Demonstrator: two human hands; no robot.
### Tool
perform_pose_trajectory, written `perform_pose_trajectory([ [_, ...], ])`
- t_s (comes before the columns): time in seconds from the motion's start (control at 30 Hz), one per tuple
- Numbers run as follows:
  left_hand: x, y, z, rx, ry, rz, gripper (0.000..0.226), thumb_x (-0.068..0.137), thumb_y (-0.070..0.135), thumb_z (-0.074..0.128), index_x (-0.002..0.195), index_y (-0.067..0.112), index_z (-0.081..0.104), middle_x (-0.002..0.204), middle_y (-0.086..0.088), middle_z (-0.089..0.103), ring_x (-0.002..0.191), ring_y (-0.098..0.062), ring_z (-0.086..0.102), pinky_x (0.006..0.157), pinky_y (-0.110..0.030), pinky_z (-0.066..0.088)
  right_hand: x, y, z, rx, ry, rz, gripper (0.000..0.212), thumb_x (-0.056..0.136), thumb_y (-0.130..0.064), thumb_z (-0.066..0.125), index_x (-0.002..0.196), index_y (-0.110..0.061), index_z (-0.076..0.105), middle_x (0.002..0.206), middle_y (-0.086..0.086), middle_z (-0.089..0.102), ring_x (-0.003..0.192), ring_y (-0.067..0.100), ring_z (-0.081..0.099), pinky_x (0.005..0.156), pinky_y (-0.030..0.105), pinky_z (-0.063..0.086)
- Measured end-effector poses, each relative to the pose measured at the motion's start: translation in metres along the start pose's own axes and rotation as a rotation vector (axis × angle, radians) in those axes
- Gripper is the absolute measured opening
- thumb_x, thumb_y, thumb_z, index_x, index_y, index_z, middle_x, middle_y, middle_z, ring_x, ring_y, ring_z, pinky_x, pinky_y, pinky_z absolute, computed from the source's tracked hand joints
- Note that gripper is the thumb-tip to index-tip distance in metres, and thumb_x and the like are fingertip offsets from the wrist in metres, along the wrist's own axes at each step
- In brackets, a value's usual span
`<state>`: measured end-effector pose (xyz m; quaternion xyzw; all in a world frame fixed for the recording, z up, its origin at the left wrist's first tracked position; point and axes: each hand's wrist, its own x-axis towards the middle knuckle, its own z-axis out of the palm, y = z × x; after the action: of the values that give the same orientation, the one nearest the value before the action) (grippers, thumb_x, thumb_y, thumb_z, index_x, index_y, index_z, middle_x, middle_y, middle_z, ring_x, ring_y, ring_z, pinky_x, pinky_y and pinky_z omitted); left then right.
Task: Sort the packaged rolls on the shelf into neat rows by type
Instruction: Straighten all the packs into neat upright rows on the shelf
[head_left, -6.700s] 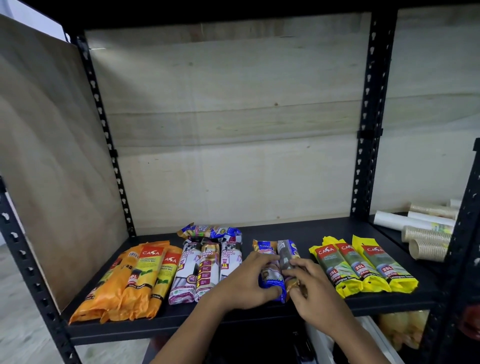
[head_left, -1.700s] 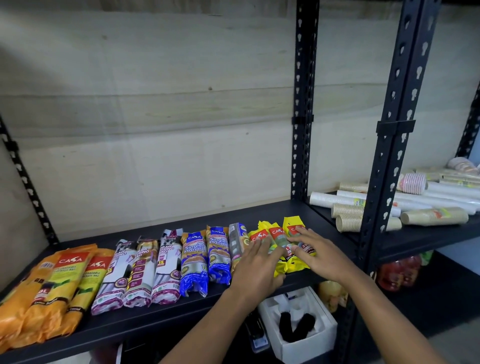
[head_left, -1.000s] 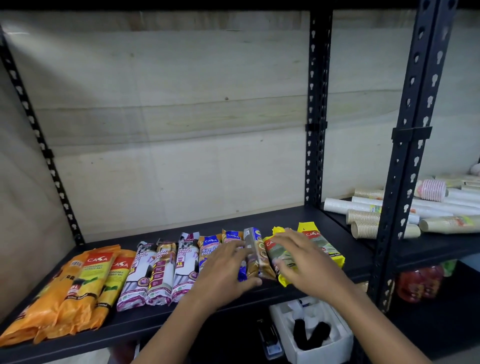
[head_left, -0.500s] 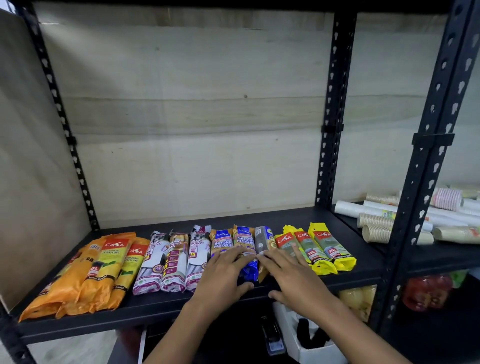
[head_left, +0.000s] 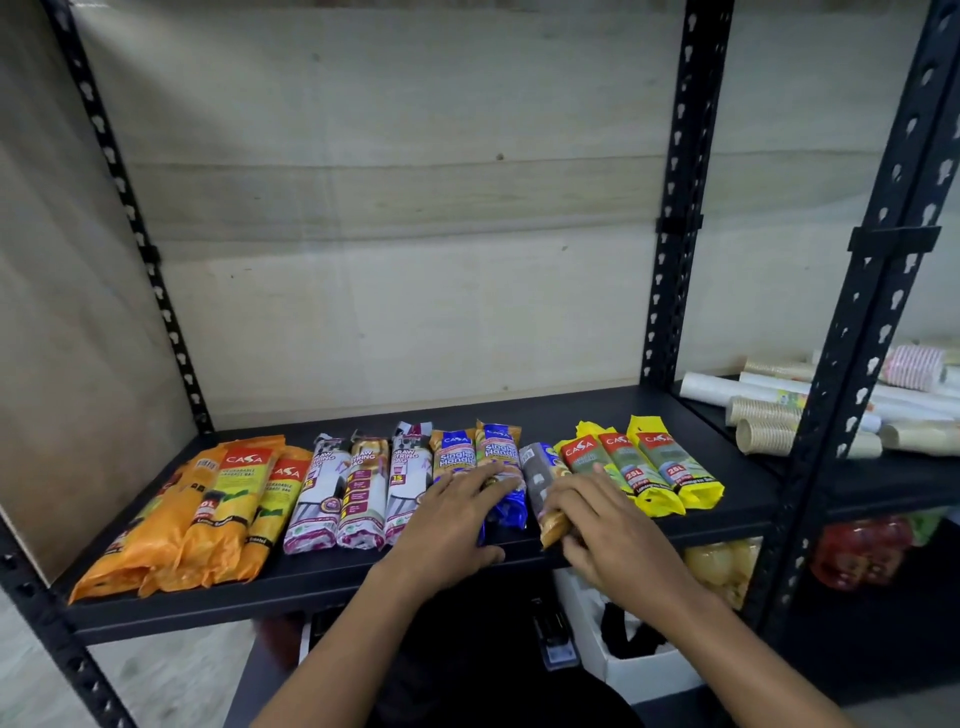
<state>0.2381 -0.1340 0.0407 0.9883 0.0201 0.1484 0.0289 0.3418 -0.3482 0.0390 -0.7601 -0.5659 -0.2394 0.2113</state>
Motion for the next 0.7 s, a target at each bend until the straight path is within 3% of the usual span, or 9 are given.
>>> perform_pose_trajectory([
  [0.1, 0.001, 0.0, -0.001, -0.008, 0.004, -0.013, 0.088, 0.082, 0.047, 0.072, 0.153, 0.04, 0.02, 0.162, 0.011, 0.015, 0.146, -0.016, 0.019, 0.12, -0.037, 0.012, 0.019, -0.002, -0.029, 0.17, 0.107, 0.055, 0.036, 0.08, -0.01, 0.063, 0.112, -0.025, 0.058, 0.118, -0.01, 0.049, 0.11, 0.01, 0.051, 0.087, 0.028, 0.047],
  [0.23, -0.001, 0.003, -0.002, -0.031, 0.024, -0.005, 0.085, 0.084, 0.045, 0.072, 0.152, 0.04, 0.021, 0.161, 0.012, 0.016, 0.147, -0.015, 0.019, 0.12, -0.036, 0.009, 0.061, 0.011, -0.062, 0.357, 0.15, 0.187, 0.039, 0.081, -0.007, 0.067, 0.113, -0.029, 0.068, 0.109, -0.008, 0.049, 0.1, 0.006, 0.054, 0.08, 0.012, 0.042],
  [0.4, 0.0, 0.002, -0.006, -0.033, -0.021, 0.009, 0.091, 0.082, 0.042, 0.074, 0.153, 0.04, 0.017, 0.162, 0.01, 0.013, 0.147, -0.017, 0.016, 0.123, -0.043, 0.01, 0.127, 0.046, -0.07, 0.308, -0.139, 0.295, 0.045, 0.087, -0.02, 0.065, 0.129, -0.036, 0.061, 0.105, -0.003, 0.054, 0.096, 0.01, 0.054, 0.076, 0.012, 0.039],
  [0.57, -0.002, 0.005, -0.01, -0.098, -0.043, -0.023, 0.087, 0.085, 0.035, 0.073, 0.154, 0.038, 0.019, 0.162, 0.012, 0.013, 0.143, -0.014, 0.012, 0.12, -0.036, 0.006, 0.17, 0.068, -0.05, 0.436, -0.33, 0.473, 0.022, 0.088, -0.02, 0.061, 0.11, -0.024, 0.062, 0.105, 0.001, 0.066, 0.094, 0.016, 0.064, 0.074, 0.034, 0.054],
  [0.7, -0.002, 0.004, -0.006, -0.105, -0.044, -0.026, 0.087, 0.086, 0.035, 0.073, 0.154, 0.038, 0.018, 0.161, 0.011, 0.012, 0.145, -0.017, 0.01, 0.119, -0.036, 0.002, 0.184, 0.081, -0.022, 0.499, -0.52, 0.543, 0.012, 0.093, -0.019, 0.057, 0.104, -0.019, 0.062, 0.103, 0.007, 0.07, 0.091, 0.022, 0.067, 0.065, 0.032, 0.053],
])
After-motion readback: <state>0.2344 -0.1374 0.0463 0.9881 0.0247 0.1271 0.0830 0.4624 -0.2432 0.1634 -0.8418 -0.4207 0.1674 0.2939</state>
